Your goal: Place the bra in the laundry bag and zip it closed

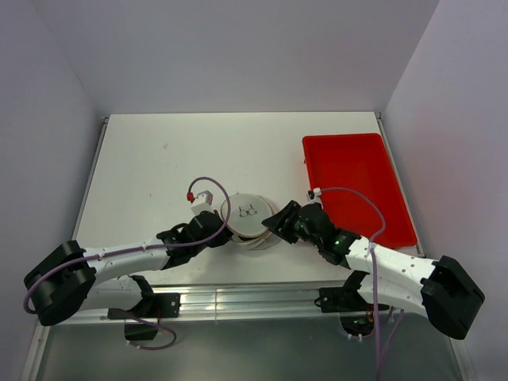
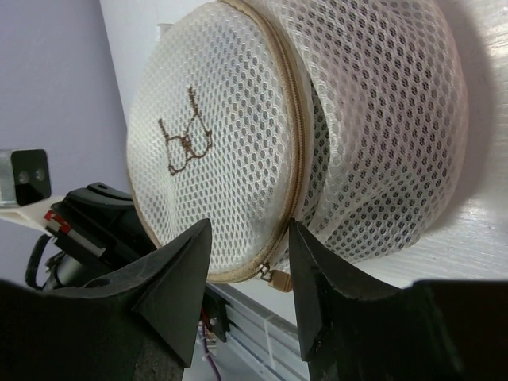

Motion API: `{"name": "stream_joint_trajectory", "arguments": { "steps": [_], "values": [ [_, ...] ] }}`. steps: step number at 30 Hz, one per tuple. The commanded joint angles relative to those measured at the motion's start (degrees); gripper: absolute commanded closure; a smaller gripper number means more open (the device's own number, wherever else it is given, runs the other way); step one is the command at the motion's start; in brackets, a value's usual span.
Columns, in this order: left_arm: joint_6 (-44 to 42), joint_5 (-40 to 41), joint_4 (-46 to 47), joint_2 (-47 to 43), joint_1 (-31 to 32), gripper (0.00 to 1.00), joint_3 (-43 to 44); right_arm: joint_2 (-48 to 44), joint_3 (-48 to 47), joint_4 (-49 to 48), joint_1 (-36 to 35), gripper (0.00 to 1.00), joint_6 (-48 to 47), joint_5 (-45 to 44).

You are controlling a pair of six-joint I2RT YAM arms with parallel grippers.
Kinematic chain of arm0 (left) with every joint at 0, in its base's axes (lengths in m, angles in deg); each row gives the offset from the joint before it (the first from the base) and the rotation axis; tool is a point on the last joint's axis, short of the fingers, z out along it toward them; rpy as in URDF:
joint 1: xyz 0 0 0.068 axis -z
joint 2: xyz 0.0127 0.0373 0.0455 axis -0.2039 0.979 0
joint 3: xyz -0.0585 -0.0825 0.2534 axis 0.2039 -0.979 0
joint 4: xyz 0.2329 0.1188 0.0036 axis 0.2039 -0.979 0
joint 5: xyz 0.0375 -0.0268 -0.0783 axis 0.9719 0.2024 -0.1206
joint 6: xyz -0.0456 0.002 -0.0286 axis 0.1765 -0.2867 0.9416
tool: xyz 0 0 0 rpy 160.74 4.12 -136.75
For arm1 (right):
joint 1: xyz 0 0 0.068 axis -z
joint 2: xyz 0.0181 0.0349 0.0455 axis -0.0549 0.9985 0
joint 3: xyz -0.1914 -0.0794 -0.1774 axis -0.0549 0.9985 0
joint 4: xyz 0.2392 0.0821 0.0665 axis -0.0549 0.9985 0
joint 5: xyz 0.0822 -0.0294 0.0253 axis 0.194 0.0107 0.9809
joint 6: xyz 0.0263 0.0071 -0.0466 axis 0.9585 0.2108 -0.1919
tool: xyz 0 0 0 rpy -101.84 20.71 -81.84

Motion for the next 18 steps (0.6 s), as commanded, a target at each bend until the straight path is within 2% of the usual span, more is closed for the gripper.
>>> {"name": "stream_joint_trajectory", "arguments": {
  "steps": [1,10,18],
  "values": [
    [-1.43,0.24,0.45,-1.32,-0.25,1.00,2.28,1.75,-2.10,-1.98,0.39,0.49,0.02,0.30],
    [-1.60,-0.29,0.98,-1.05,-0.69,1.00,2.19,1.76,-2.10,-1.28,0.39,0.49,-0.33,-0.93],
    [-1.60,-0.38,0.90,-1.23,-0.69,1.00,2.02,4.48,-0.70,-4.79,0.39,0.50,0.80,-0.22]
  ]
}}
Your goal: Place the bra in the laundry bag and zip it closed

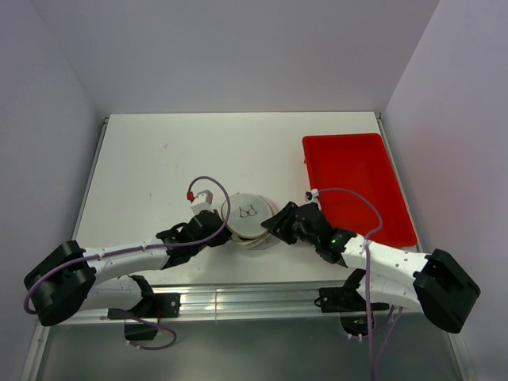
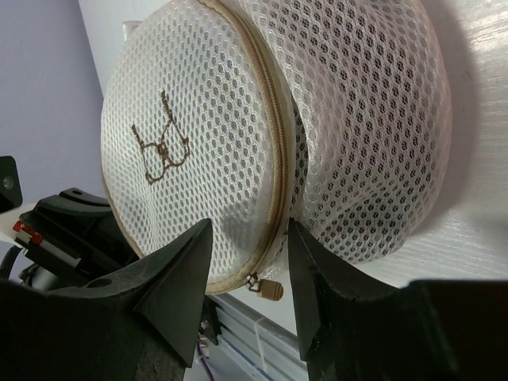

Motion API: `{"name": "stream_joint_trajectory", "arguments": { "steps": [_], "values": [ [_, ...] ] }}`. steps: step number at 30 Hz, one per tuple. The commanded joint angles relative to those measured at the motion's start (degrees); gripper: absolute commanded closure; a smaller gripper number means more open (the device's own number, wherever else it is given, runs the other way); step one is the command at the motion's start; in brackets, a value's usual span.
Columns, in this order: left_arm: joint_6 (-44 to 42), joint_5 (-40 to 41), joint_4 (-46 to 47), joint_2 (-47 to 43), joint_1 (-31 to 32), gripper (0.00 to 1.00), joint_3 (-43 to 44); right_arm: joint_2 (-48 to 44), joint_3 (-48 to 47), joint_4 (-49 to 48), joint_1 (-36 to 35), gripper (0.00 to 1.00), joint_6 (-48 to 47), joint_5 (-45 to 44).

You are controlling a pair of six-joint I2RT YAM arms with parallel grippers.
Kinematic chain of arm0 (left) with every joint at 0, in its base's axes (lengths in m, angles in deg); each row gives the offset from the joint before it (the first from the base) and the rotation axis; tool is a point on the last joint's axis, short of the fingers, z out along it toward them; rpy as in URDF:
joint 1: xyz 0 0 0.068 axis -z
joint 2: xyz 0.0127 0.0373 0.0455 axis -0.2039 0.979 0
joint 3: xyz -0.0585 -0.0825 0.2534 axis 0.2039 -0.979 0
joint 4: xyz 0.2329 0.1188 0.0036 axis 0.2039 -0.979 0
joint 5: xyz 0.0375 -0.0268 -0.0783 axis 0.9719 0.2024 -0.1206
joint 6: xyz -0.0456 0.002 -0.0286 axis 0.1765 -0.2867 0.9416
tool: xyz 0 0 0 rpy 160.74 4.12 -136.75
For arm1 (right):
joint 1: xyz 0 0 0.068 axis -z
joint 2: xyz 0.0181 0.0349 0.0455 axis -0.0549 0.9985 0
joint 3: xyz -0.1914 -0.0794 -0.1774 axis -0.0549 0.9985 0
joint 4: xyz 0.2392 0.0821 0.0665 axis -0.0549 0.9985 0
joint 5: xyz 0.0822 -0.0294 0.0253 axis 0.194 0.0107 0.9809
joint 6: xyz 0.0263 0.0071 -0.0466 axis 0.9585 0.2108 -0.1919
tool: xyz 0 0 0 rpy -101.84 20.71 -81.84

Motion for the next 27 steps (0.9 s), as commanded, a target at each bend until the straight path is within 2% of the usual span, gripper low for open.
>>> {"name": "stream_joint_trajectory", "arguments": {
  "steps": [1,5,8,9,14,17,23,27],
  "values": [
    [-0.82,-0.27,0.98,-1.31,-0.26,1.00,1.86,0.83,-0.63,-3.79,0.37,0.50,0.70,-0.79],
    [-0.82,-0.18,0.81,-1.67,-0.26,1.00,1.86,1.19,-0.71,-4.23,0.37,0.52,0.78,-1.14],
    [-0.90,-0.18,0.54,-1.67,-0.26,1.00,1.95,1.36,-1.06,-4.40,0.46,0.67,0.70,-1.41],
    [-1.08,-0.10,0.37,-1.75,-0.26,1.00,2.04,1.36,-1.15,-4.40,0.46,0.77,0.70,-1.32],
    [-2.66,1.83,-3.31,-3.07,-0.87,1.00,3.88,-0.39,-2.82,-2.12,0.46,0.93,-0.44,-2.11],
    [-4.67,2.80,-6.56,-5.09,-2.45,1.00,6.16,-2.50,-4.14,0.51,0.46,0.97,-1.50,-3.16],
    [-10.20,4.04,-16.32,-9.92,-10.97,1.00,13.18,-6.63,-7.56,6.66,0.63,1.00,-4.57,-4.75],
    [-14.26,2.54,-17.47,-7.57,-13.97,1.00,17.76,-6.20,-9.15,7.55,0.54,1.00,-4.93,-4.49]
  ]
}}
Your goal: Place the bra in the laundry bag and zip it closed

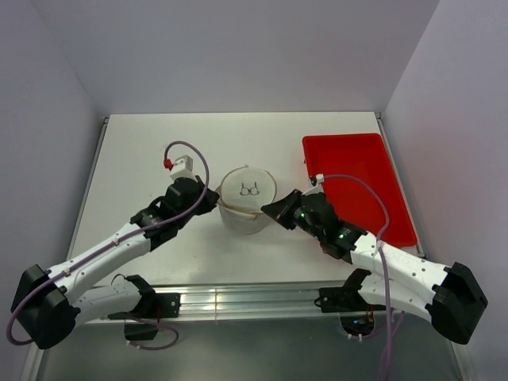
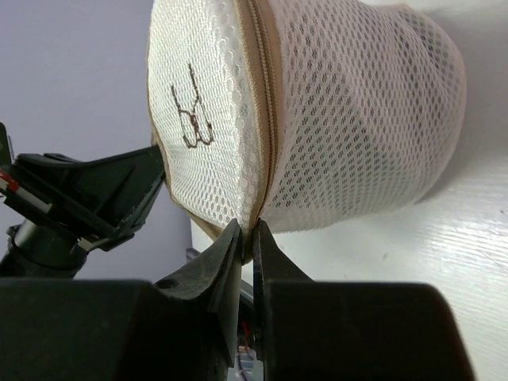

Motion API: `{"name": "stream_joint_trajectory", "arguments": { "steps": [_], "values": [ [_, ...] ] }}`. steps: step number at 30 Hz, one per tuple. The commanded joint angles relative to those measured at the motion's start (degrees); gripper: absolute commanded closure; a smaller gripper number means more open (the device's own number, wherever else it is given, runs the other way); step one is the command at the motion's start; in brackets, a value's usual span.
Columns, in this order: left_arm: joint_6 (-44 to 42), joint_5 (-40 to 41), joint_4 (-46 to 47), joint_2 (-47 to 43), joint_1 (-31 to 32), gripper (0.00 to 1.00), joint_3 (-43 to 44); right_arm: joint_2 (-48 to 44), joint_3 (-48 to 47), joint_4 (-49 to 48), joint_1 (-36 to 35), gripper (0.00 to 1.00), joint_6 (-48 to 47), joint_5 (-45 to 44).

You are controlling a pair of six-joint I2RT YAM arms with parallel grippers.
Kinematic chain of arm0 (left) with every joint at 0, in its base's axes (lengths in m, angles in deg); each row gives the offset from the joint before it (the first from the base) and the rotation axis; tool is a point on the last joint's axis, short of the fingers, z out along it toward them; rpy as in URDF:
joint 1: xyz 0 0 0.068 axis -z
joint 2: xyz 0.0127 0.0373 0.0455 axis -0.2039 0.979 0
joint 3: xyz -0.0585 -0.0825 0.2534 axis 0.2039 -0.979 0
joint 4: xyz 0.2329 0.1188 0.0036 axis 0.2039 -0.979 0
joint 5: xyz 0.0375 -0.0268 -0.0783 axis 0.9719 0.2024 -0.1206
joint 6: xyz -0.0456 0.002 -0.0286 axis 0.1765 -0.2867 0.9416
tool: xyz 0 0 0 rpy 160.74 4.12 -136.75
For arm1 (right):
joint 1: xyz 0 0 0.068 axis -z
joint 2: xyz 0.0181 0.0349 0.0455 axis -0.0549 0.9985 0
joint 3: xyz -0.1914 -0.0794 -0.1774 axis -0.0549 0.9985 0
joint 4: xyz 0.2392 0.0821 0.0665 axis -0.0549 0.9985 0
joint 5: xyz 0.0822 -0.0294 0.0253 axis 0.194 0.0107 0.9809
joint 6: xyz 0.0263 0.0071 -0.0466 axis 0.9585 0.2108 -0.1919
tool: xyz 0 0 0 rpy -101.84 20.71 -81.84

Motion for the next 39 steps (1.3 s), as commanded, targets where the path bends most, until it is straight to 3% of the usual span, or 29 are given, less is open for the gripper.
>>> {"name": "stream_joint_trajectory", "arguments": {
  "steps": [1,2,3,6,10,13,16,20,26,32,39],
  "values": [
    [-6.89,1.22,-3.38,1.51,-2.05,1.00,4.35,0.66,-2.74,4.10,0.50,1.00,-2.37,-2.10],
    [-8.64,-0.10,-1.11,1.78,-1.97,0.97,4.44,1.19,-3.01,4.09,0.41,1.00,-2.19,-1.93],
    [-9.18,-1.16,0.13,1.61,-1.88,0.84,4.09,2.16,-3.19,3.49,0.41,1.00,-2.02,-1.75],
    [-10.77,-3.54,2.77,0.12,-1.70,0.63,2.60,3.30,-3.45,2.78,0.41,1.00,-0.96,-1.66],
    [-12.87,-3.81,3.48,-2.43,-1.18,0.47,1.28,3.92,-4.07,2.86,0.41,1.00,-0.17,-2.62],
    [-14.36,-3.72,3.74,-4.98,0.31,0.46,0.57,4.71,-4.68,3.30,0.33,1.00,0.00,-2.98],
    [-16.47,-4.16,5.76,-6.48,6.54,0.47,0.31,5.07,-5.03,3.65,0.32,1.00,0.09,-3.24],
    [-16.84,-2.22,8.39,-3.68,18.66,0.51,0.14,5.33,-5.39,4.01,0.32,1.00,0.09,-3.51],
    [-14.37,-6.35,16.39,2.73,25.18,0.59,-1.19,5.86,-6.79,5.94,0.32,1.00,-0.70,-3.24],
    [-13.67,-5.92,18.24,9.51,27.83,0.61,0.48,5.77,-7.67,6.73,0.32,1.00,-1.05,-3.24],
    [-12.70,-2.41,17.54,10.13,27.83,0.58,0.75,5.59,-8.29,7.96,0.32,1.00,-1.32,-3.51]
  ]
}}
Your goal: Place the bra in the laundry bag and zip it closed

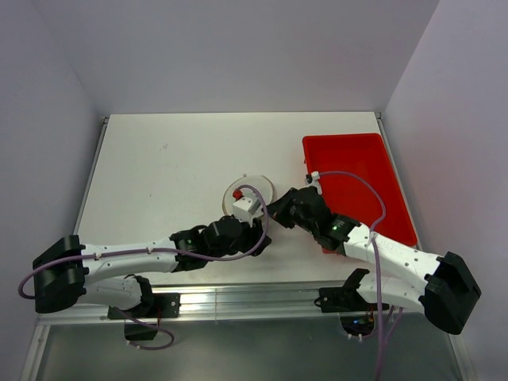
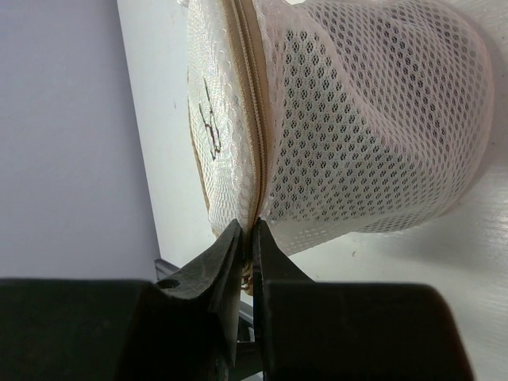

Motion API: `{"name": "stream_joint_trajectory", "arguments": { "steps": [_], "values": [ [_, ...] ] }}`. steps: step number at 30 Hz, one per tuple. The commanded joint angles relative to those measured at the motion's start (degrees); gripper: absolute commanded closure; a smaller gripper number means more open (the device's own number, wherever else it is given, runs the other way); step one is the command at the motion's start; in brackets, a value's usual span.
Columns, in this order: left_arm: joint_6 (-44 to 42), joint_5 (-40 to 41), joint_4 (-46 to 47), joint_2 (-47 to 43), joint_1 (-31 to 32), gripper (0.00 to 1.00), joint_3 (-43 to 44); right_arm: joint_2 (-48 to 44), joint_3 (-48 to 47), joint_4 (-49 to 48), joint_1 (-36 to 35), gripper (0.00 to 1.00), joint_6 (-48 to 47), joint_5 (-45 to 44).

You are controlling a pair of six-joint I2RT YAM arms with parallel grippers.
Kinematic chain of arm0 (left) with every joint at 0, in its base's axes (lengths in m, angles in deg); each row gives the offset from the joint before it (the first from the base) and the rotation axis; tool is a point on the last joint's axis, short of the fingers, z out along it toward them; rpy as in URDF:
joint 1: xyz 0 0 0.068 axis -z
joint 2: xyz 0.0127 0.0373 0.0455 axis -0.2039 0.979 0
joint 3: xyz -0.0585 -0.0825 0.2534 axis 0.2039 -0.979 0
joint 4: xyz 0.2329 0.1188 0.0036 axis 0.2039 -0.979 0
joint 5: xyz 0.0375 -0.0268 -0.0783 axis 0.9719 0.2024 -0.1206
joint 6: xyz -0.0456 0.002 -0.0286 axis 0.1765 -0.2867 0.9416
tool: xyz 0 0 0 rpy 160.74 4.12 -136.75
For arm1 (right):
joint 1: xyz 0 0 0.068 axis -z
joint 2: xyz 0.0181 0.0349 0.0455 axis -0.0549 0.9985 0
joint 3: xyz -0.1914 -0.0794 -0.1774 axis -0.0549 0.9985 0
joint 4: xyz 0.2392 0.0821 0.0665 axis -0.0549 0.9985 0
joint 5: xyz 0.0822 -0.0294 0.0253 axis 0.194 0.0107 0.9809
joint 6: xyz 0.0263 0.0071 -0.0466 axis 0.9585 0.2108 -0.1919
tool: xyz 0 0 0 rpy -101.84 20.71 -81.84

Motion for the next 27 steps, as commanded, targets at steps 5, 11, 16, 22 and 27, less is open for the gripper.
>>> {"name": "stream_joint_trajectory", "arguments": {
  "steps": [5,11,16,22,27],
  "values": [
    [1.42,5.37,1.07,0.58,0.18,0.50,1.60,0.53,-2.45,-0.15,0.26,1.00,-0.61,-0.88],
    [1.60,6.52,1.78,0.67,-0.96,0.44,1.08,0.53,-2.72,0.20,0.26,1.00,-0.61,-0.88],
    [0.98,4.50,4.32,0.50,-3.16,0.44,0.02,0.61,-2.28,-0.68,0.26,1.00,-0.26,-0.27],
    [-0.16,1.07,6.26,2.61,-5.88,0.46,0.98,0.61,-2.10,-0.85,0.26,1.00,0.09,-0.18],
    [-0.34,-1.04,7.14,5.24,-6.85,0.48,2.13,0.61,-2.28,-0.76,0.26,1.00,0.09,-0.09]
  ]
}}
